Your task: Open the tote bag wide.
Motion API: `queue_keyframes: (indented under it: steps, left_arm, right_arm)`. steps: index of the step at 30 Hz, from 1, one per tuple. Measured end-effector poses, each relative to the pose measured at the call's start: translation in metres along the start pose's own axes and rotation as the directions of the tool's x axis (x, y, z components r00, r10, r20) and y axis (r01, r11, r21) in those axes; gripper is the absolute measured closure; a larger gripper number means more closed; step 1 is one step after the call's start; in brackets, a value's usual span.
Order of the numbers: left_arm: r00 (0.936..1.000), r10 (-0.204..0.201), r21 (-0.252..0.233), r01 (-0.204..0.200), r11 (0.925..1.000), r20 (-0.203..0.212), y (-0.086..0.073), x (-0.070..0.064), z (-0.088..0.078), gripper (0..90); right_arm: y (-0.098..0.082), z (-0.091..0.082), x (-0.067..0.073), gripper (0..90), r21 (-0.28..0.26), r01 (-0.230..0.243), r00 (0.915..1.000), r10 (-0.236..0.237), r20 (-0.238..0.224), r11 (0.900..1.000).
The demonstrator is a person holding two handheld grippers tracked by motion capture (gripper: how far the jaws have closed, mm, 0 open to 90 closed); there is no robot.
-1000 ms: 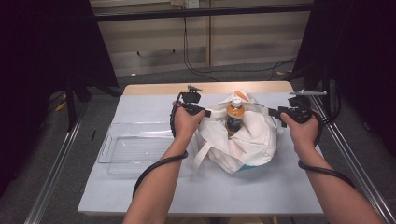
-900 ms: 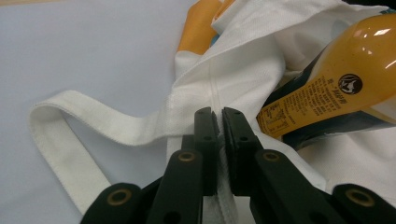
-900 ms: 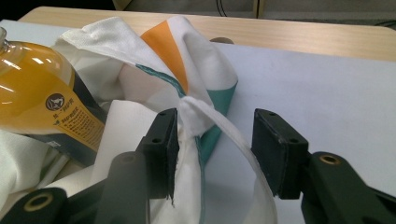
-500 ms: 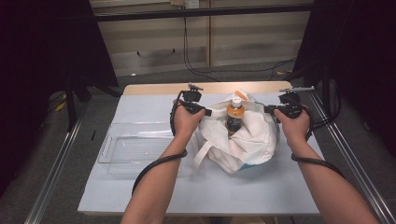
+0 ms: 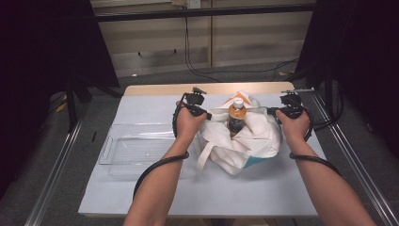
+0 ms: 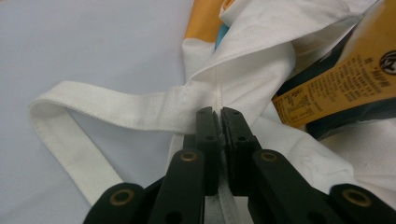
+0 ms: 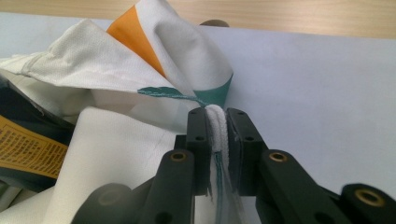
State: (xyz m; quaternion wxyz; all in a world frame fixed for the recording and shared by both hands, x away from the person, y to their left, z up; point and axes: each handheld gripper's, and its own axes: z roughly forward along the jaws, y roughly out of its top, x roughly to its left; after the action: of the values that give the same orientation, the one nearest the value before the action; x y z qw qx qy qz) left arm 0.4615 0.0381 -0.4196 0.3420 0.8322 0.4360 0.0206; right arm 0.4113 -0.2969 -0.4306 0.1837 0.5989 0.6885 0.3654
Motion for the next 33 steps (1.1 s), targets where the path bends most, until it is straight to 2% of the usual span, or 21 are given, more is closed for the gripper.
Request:
queue_keyframes:
  steps: [4, 6, 8, 10, 12, 13, 14, 16, 17, 18, 20, 23, 25, 28, 30, 32, 33]
  left_arm:
    - [0.999, -0.027, -0.023, 0.028, 0.9994, 0.034, 0.0, 0.003, -0.003, 84.9]
    - [0.999, -0.021, -0.033, 0.022, 0.9992, 0.039, 0.002, 0.004, -0.006, 80.4]
    - [0.9982, -0.037, -0.062, 0.04, 0.9973, 0.047, 0.006, 0.004, -0.01, 75.4]
    - [0.9992, -0.029, -0.098, 0.032, 0.9947, 0.028, 0.01, 0.003, -0.014, 66.1]
    - [0.9998, -0.017, -0.102, 0.018, 0.9946, 0.015, 0.014, 0.002, -0.016, 63.8]
    - [0.9999, -0.007, -0.104, 0.009, 0.9946, 0.014, 0.016, 0.002, -0.016, 61.2]
    - [0.9994, -0.009, -0.106, 0.013, 0.9943, 0.034, 0.018, 0.003, -0.014, 60.8]
    - [0.9998, 0.005, -0.121, -0.003, 0.9927, 0.017, 0.021, 0.003, -0.01, 55.0]
    - [0.9997, 0.006, -0.124, -0.003, 0.9923, 0.023, 0.022, 0.003, -0.008, 53.8]
    - [0.9991, -0.008, -0.121, 0.013, 0.9926, 0.042, 0.022, 0.003, -0.004, 51.3]
    - [0.9996, 0.011, -0.117, -0.008, 0.9931, 0.024, 0.023, 0.0, 0.001, 50.5]
    - [0.9993, 0.03, -0.103, -0.028, 0.9943, 0.023, 0.022, -0.001, 0.011, 46.8]
    - [0.9996, 0.023, -0.089, -0.021, 0.9958, 0.018, 0.022, -0.003, 0.016, 50.1]
    - [0.9994, 0.033, -0.032, -0.033, 0.9989, -0.013, 0.019, -0.001, 0.023, 65.6]
    - [0.9998, 0.013, -0.014, -0.013, 0.9998, -0.013, 0.017, 0.0, 0.028, 70.5]
    - [0.9984, 0.04, 0.022, -0.039, 0.999, -0.04, 0.017, -0.001, 0.031, 76.0]
    - [0.9988, 0.015, 0.009, -0.014, 0.9999, -0.048, 0.017, -0.004, 0.032, 77.7]
  right_arm:
    - [0.0, -0.003, 0.001, 81.0, -0.017, 0.0, 0.9999, 0.0, -0.01, 1.0]
    - [0.001, -0.004, 0.002, 81.0, -0.024, 0.011, 0.9998, -0.011, -0.016, 1.0]
    - [0.002, -0.006, 0.004, 81.1, -0.028, 0.022, 0.9997, -0.023, -0.011, 0.999]
    - [0.003, -0.006, 0.005, 81.1, -0.028, 0.025, 0.9996, -0.026, -0.011, 0.999]
    - [0.003, -0.006, 0.005, 81.1, -0.028, 0.031, 0.9994, -0.031, -0.013, 0.999]
    - [0.002, -0.006, 0.006, 81.1, -0.029, 0.032, 0.9993, -0.032, -0.017, 0.999]
    - [0.002, -0.006, 0.006, 81.1, -0.026, 0.025, 0.9996, -0.025, -0.014, 0.999]
    - [0.002, -0.006, 0.006, 81.1, -0.026, 0.009, 0.9998, -0.009, -0.02, 1.0]
    - [0.001, -0.006, 0.005, 81.1, -0.03, 0.011, 0.9997, -0.011, -0.022, 0.999]
    - [0.001, -0.006, 0.005, 81.1, -0.028, 0.007, 0.9998, -0.007, -0.019, 1.0]
    - [0.001, -0.006, 0.006, 81.1, -0.029, 0.011, 0.9998, -0.011, -0.018, 1.0]
    - [0.001, -0.006, 0.008, 81.2, -0.031, 0.02, 0.9997, -0.02, -0.015, 0.999]
    - [0.002, -0.007, 0.009, 81.2, -0.032, 0.022, 0.9997, -0.022, -0.014, 0.999]
    - [0.002, -0.009, 0.01, 81.2, -0.035, 0.015, 0.9998, -0.015, -0.015, 0.999]
    - [0.002, -0.009, 0.011, 81.2, -0.036, 0.022, 0.9996, -0.023, -0.016, 0.999]
    - [0.002, -0.009, 0.012, 81.3, -0.031, 0.033, 0.9994, -0.033, -0.011, 0.999]
    - [0.002, -0.009, 0.012, 81.3, -0.028, 0.038, 0.9993, -0.038, -0.005, 0.999]
